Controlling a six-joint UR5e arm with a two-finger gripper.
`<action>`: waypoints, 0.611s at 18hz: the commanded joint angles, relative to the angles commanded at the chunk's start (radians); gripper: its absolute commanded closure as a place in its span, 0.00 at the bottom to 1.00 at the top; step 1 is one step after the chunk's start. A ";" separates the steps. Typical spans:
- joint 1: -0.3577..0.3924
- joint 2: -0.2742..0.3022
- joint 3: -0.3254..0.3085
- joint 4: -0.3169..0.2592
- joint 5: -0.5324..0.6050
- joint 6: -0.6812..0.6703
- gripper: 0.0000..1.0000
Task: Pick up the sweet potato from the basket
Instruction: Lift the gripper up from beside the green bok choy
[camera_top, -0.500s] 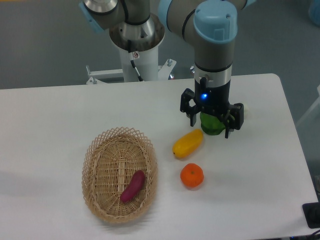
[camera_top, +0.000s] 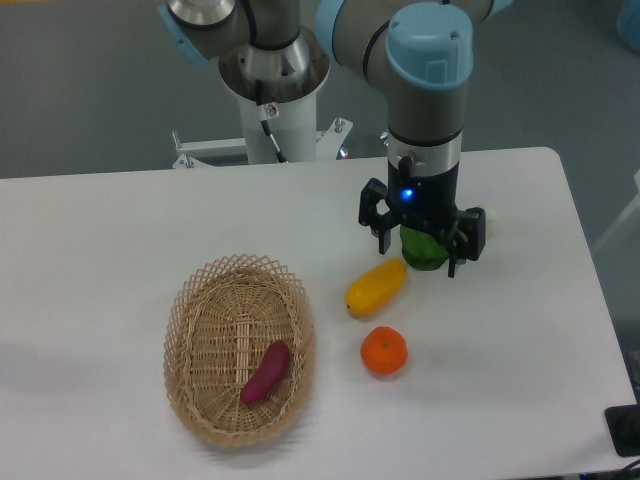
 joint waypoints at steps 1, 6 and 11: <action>0.000 -0.002 0.000 0.000 0.000 -0.021 0.00; -0.003 -0.006 0.000 0.003 0.000 -0.071 0.00; -0.032 -0.034 -0.005 0.006 0.002 -0.147 0.00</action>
